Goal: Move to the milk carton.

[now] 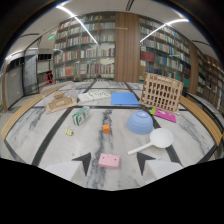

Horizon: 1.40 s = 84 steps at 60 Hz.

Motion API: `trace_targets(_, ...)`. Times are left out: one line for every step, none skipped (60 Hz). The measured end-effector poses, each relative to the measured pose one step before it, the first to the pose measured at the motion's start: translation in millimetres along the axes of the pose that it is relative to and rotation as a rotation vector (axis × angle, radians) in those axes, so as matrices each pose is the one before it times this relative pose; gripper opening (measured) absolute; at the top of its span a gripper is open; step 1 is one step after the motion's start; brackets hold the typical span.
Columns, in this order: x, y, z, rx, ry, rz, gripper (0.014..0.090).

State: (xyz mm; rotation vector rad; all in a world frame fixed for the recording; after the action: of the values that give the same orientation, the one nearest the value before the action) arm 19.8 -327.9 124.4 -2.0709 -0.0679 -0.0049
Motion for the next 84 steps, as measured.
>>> trace_targets(0.17, 0.45, -0.36, -0.00125, 0.00132, -0.0005, 0.086)
trace_targets(-0.06, 0.47, -0.62, -0.00086, 0.00126, -0.0002, 0.086)
trace_targets(-0.13, 0.56, -0.88, -0.00032, 0.00192, 0.0, 0.0861)
trace_targets(-0.29, 0.65, -1.23, -0.00026, 0.00239, 0.0004, 0.086)
trace_targets(-0.45, 1.02, -1.27, -0.00144, 0.00229, 0.0009, 0.0859)
trace_targets(-1.01, 1.18, -1.22, -0.00134, 0.00146, 0.0008, 0.0859)
trace_targets(-1.06, 1.42, -1.44, -0.00197, -0.00009, 0.0002, 0.0859)
trace_targets(-2.69, 1.89, -4.12, -0.002, -0.00014, 0.001, 0.0861)
trace_targets(-1.67, 1.36, -1.76, -0.0022, -0.00104, 0.0011, 0.0862)
trace_targets(-1.92, 1.42, -1.62, -0.00225, -0.00118, 0.0009, 0.0862)
trace_targets(-1.25, 1.35, 0.61, -0.00252, -0.00179, 0.001, 0.0862)
trace_targets(-1.96, 1.39, -1.33, -0.00254, -0.00146, 0.0005, 0.0861)
trace_targets(-1.88, 1.47, -1.15, -0.00257, -0.00106, 0.0005, 0.0861)
trace_targets(-1.92, 1.23, -1.2, -0.00228, -0.00062, 0.0001, 0.0862)
trace_targets(-2.13, 1.16, -1.19, -0.00151, -0.00052, 0.0003, 0.0861)
trace_targets(-3.39, 1.47, -0.81, -0.00118, -0.00018, 0.0001, 0.0861)
trace_targets(-2.09, 0.84, -1.24, -0.00093, -0.00183, -0.0004, 0.0862)
trace_targets(-2.48, 0.2, -0.06, 0.00017, -0.00203, -0.0014, 0.0863)
trace_targets(-2.34, 0.4, -0.44, 0.00038, -0.00129, -0.0015, 0.0864)
trace_targets(-2.96, -0.06, -0.25, 0.00059, -0.00023, -0.0023, 0.0863)
trace_targets(-3.01, -0.23, 0.18, 0.00086, -0.00036, -0.0031, 0.0863)
trace_targets(-3.41, -0.24, 0.53, 0.00085, -0.00112, -0.0038, 0.0865)
trace_targets(-2.99, -1.54, -0.24, -0.00058, -0.00137, -0.0039, 0.0864)
trace_targets(-3.69, 0.31, 1.43, 0.00274, -0.001, -0.0047, 0.0865)
trace_targets(-3.31, -0.74, 1.2, 0.00211, -0.001, -0.0049, 0.0865)
trace_targets(-3.77, -0.98, 1.18, 0.00226, -0.00145, -0.0044, 0.0863)
trace_targets(-4.08, -1.17, 1.55, 0.00186, -0.00197, -0.0037, 0.0862)
trace_targets(-4.02, -1.51, 1.51, 0.00209, -0.00215, -0.003, 0.0865)
trace_targets(-4.45, -1.61, 1.56, 0.00202, -0.00221, -0.003, 0.0865)
trace_targets(-4.07, -3.11, 1.38, 0.0009, -0.00213, -0.0032, 0.0864)
trace_targets(-4.27, -1.78, 2.12, 0.00191, -0.00219, -0.0023, 0.0863)
trace_targets(-5.02, -2.17, 1.64, 0.00118, -0.00182, -0.0005, 0.0826)
trace_targets(-4.26, -1.92, 2.44, 0.00196, -0.00211, 0.0001, 0.0863)
trace_targets(-4.38, -2.3, 2.73, 0.00184, -0.00224, 0.0003, 0.0863)
trace_targets(-4.78, -2.34, 2.64, 0.00161, -0.00254, 0.0003, 0.0864)
trace_targets(-5.1, -2.33, 2.99, 0.00147, -0.00336, 0.0006, 0.0863)
trace_targets(-7.28, -2.34, 3.83, 0.00308, -0.00327, 0.0011, 0.0863)
trace_targets(-5.01, -2.95, 4.14, 0.00133, -0.00474, 0.0025, 0.0864)
trace_targets(-3.38, -3.31, 4.91, 0.00015, -0.00413, 0.0024, 0.0864)
trace_targets(-3.94, -2.79, 4.85, -0.00003, -0.00352, 0.0027, 0.0862)
trace_targets(-4.01, -2.51, 4.89, -0.00085, -0.00227, 0.0024, 0.0862)
trace_targets(-3.84, -2.69, 5.06, -0.0004, -0.00175, 0.0023, 0.0862)
trace_targets(-3.25, -2.81, 5.67, 0.00004, -0.00111, 0.0028, 0.0862)
trace_targets(-3.07, -2.85, 5.81, 0.00044, 0.00026, 0.0031, 0.0861)
trace_targets(-4.03, -2.47, 6.04, 0.00134, 0.00122, 0.0034, 0.0862)
trace_targets(-1.89, -2.78, 6.48, -0.00087, 0.00246, 0.0024, 0.0862)
trace_targets(-1.42, -2.03, 7.43, -0.00174, 0.00188, 0.0026, 0.0861)
trace_targets(-2.7, -2.79, 5.17, -0.00248, 0.00318, 0.0025, 0.0863)
trace_targets(-1.45, -2.58, 6.77, -0.00129, 0.00194, 0.0031, 0.0862)
trace_targets(-2.32, -2.78, 6.96, -0.00074, 0.00168, 0.0035, 0.0864)
trace_targets(-2.34, -2.61, 7.1, -0.00048, 0.00199, 0.0032, 0.0861)
trace_targets(-2.02, -2.44, 7.2, -0.00117, 0.00184, 0.0032, 0.0861)
trace_targets(-1.98, -1.88, 7.41, -0.00285, 0.0018, 0.0016, 0.0862)
trace_targets(-1.42, -1.31, 7.65, -0.00482, 0.00272, 0.0, 0.0862)
trace_targets(0.46, -0.92, 9.29, -0.00572, 0.00248, -0.0013, 0.0862)
trace_targets(-2.4, -1.0, 7.61, -0.0043, 0.00459, -0.0012, 0.0862)
trace_targets(-1.35, -1.25, 7.38, -0.00352, 0.00329, 0.0002, 0.0861)
trace_targets(-1.49, -1.35, 7.06, -0.00271, 0.00223, 0.0016, 0.0861)
trace_targets(-1.7, -1.4, 7.13, -0.00237, 0.00165, 0.0018, 0.086)
trace_targets(-1.49, -1.18, 7.11, -0.00308, 0.0013, 0.0008, 0.0859)
trace_targets(-1.67, -1.06, 6.92, -0.00331, 0.00046, -0.0008, 0.0859)
trace_targets(-1.3, -1.05, 7.8, -0.00327, -0.00157, -0.0024, 0.086)
trace_targets(-2.15, -0.98, 6.8, -0.001, -0.00197, -0.0028, 0.0859)
trace_targets(-2.04, -1.22, 5.75, -0.00218, -0.00069, -0.001, 0.0861)
trace_targets(-1.35, -1.01, 6.21, -0.00199, 0.00019, -0.0002, 0.0861)
trace_targets(-1.35, -0.55, 5.84, -0.00262, 0.00076, -0.0003, 0.0864)
trace_targets(-1.38, -0.33, 5.53, -0.0025, 0.0002, -0.0004, 0.0863)
trace_targets(-0.81, -0.24, 5.4, -0.00252, 0.00072, -0.0005, 0.0863)
trace_targets(-1.23, -0.68, 4.92, -0.00294, 0.00156, -0.0003, 0.0862)
trace_targets(-0.59, 0.16, 4.91, -0.00285, 0.00257, -0.001, 0.0862)
trace_targets(-0.97, 0.13, 4.71, -0.00254, 0.00129, -0.0012, 0.0862)
trace_targets(-1.16, 0.14, 4.37, -0.00261, 0.00023, -0.0018, 0.0862)
trace_targets(-0.85, 0.33, 3.76, -0.00249, 0.0001, -0.003, 0.0863)
trace_targets(-0.79, 0.16, 3.49, -0.00257, 0.0012, -0.0031, 0.0864)
trace_targets(-0.53, 0.1, 3.17, -0.00227, 0.00144, -0.002, 0.0865)
trace_targets(-0.59, 0.08, 2.54, -0.00217, -0.00014, -0.0012, 0.0864)
trace_targets(-0.32, -0.24, 1.81, -0.00307, -0.00204, -0.0015, 0.0864)
trace_targets(-0.97, 0.31, 2.27, -0.00171, -0.00089, -0.0018, 0.0863)
trace_targets(-0.11, -0.16, 2.37, -0.0022, 0.0016, -0.0013, 0.0862)
trace_targets(0.19, 0.15, 1.93, -0.00163, 0.00185, -0.0004, 0.0863)
trace_targets(-0.18, 0.26, 1.55, -0.00177, 0.00017, -0.0002, 0.0862)
trace_targets(-0.61, 0.3, 1.42, -0.00156, -0.0015, -0.0006, 0.0862)
trace_targets(-0.44, 0.23, 1.5, -0.00082, -0.00044, -0.0021, 0.0861)
trace_targets(0.02, 0.27, 1.37, -0.00042, 0.00113, -0.0017, 0.0863)
